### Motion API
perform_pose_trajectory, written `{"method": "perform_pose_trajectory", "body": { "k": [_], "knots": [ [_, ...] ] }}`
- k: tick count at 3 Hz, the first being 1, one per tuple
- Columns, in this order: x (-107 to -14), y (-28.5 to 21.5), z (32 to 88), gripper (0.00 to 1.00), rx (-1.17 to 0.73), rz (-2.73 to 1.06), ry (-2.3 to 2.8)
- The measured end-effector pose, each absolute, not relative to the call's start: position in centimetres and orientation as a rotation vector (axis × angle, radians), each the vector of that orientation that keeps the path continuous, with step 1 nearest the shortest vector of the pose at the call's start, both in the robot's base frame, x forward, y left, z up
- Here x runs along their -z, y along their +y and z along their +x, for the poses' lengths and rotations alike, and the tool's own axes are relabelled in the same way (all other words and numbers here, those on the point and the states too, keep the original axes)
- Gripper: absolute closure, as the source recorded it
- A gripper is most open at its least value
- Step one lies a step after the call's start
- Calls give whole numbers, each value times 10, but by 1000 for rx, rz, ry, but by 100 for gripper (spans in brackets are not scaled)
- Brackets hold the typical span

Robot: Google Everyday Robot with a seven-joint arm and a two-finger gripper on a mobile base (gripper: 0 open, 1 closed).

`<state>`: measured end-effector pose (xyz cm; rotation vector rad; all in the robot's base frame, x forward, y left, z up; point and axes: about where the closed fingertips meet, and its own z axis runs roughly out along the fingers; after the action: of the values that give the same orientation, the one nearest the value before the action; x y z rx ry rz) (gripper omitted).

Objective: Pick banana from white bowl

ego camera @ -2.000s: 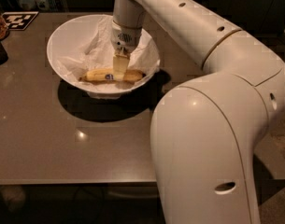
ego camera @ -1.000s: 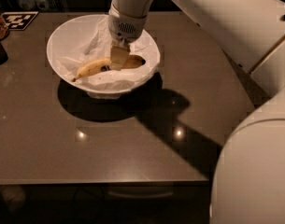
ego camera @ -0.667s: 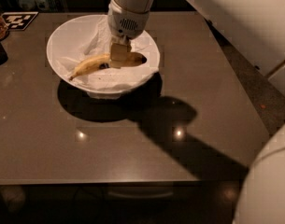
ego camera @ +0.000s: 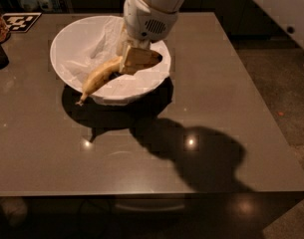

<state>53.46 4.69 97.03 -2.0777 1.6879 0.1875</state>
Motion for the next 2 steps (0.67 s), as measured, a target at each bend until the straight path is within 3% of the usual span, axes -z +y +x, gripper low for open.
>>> {"method": "perform_pose_trajectory", "body": {
  "k": [2],
  "knots": [
    [-989,28,465,100,-160,-2070,1491]
  ]
}}
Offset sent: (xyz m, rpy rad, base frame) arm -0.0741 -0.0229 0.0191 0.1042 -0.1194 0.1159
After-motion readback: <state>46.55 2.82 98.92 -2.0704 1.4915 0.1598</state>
